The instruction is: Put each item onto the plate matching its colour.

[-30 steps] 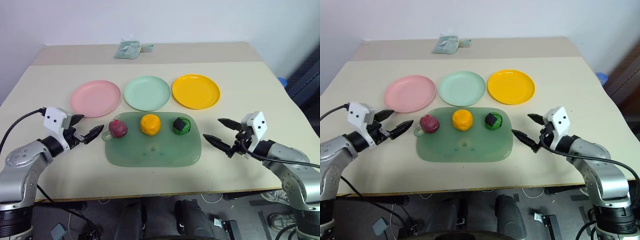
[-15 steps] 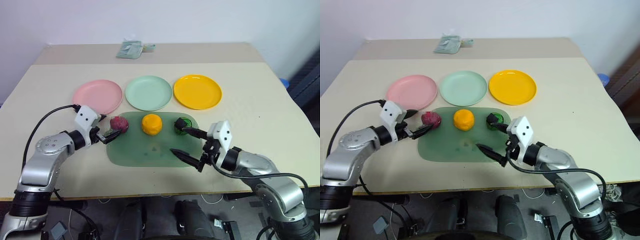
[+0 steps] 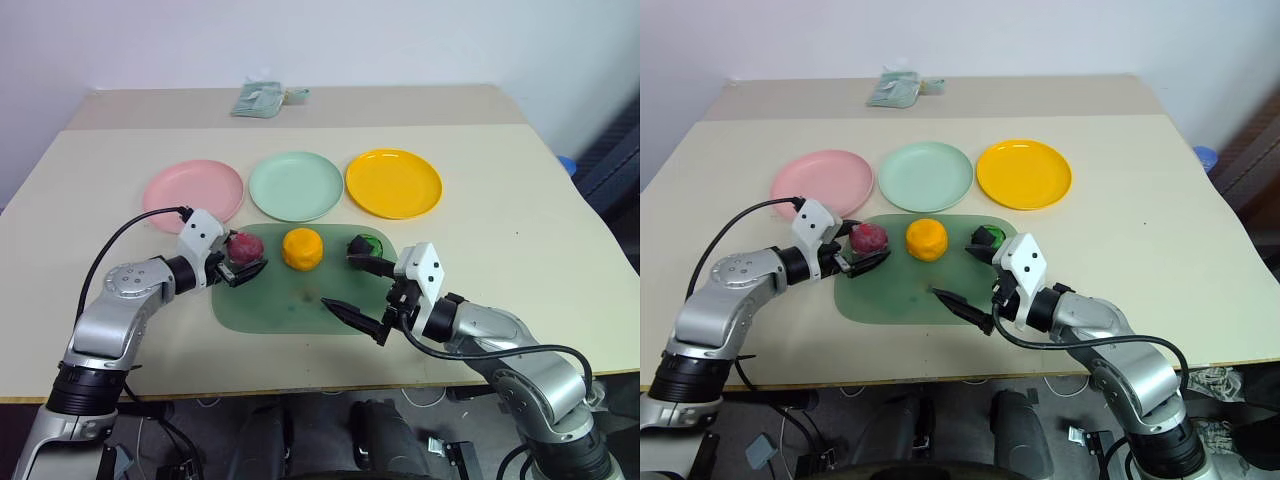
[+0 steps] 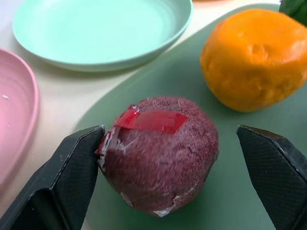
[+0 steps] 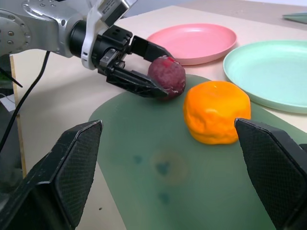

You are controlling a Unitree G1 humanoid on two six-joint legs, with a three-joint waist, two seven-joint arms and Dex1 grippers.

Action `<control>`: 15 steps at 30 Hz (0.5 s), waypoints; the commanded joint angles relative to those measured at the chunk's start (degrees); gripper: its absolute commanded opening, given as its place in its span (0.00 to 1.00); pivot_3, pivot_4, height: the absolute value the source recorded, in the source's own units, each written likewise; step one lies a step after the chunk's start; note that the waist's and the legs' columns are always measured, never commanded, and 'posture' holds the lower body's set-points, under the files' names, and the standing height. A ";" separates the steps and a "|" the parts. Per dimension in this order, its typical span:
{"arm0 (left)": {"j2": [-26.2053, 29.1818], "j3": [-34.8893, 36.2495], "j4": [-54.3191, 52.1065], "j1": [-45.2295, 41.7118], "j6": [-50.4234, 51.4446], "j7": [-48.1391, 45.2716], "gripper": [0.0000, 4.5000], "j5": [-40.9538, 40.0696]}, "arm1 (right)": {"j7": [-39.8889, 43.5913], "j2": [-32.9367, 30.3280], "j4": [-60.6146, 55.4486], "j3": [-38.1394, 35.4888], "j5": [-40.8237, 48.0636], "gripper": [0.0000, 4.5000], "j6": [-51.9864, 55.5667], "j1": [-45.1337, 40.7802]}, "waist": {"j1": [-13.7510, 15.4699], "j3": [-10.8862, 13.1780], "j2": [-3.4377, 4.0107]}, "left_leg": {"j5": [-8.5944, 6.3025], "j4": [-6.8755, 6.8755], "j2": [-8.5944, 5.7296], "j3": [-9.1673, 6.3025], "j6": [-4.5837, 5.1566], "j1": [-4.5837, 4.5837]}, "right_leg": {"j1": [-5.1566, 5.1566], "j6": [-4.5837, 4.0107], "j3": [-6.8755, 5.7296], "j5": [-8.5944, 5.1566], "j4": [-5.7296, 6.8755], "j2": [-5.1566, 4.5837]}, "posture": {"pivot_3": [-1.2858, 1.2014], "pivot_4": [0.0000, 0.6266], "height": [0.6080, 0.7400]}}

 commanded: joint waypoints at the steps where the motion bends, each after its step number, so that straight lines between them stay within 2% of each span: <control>1: 0.05 0.16 -0.88 -1.21 -0.06 -0.06 0.70 0.27 | -0.46 0.38 -3.45 -0.53 0.88 1.00 0.08 -0.89 | 0.01 0.00 0.00 | 0.00 0.00 0.00 0.00 0.00 0.00 | 0.00 0.00 0.00 0.00 0.00 0.00 | 0.52 0.24 0.95; 3: 0.07 0.18 -0.34 -0.94 -0.64 -0.35 0.51 0.43 | -0.68 0.46 -3.52 -0.59 1.11 1.00 0.43 -1.31 | 0.01 0.00 0.00 | 0.00 0.00 0.00 0.00 0.00 0.00 | 0.00 0.00 0.00 0.00 0.00 0.00 | 0.52 0.24 0.95; 10: -1.64 4.19 1.86 -0.92 -2.89 2.51 0.51 0.39 | -0.79 0.80 -3.20 -0.69 1.27 1.00 1.03 -3.00 | 0.02 0.00 0.00 | 0.00 0.01 0.00 0.00 0.00 0.00 | 0.00 0.00 0.00 0.00 0.00 0.00 | 0.52 0.24 0.95; 15: -5.18 9.22 10.71 -8.34 -6.19 14.13 0.51 3.52 | -0.59 1.20 -2.41 -1.20 1.85 1.00 1.17 -5.16 | 0.22 -0.01 -0.05 | 0.00 0.05 -0.02 -0.05 0.00 -0.01 | 0.00 0.01 -0.02 0.01 0.03 0.00 | 0.52 0.24 0.95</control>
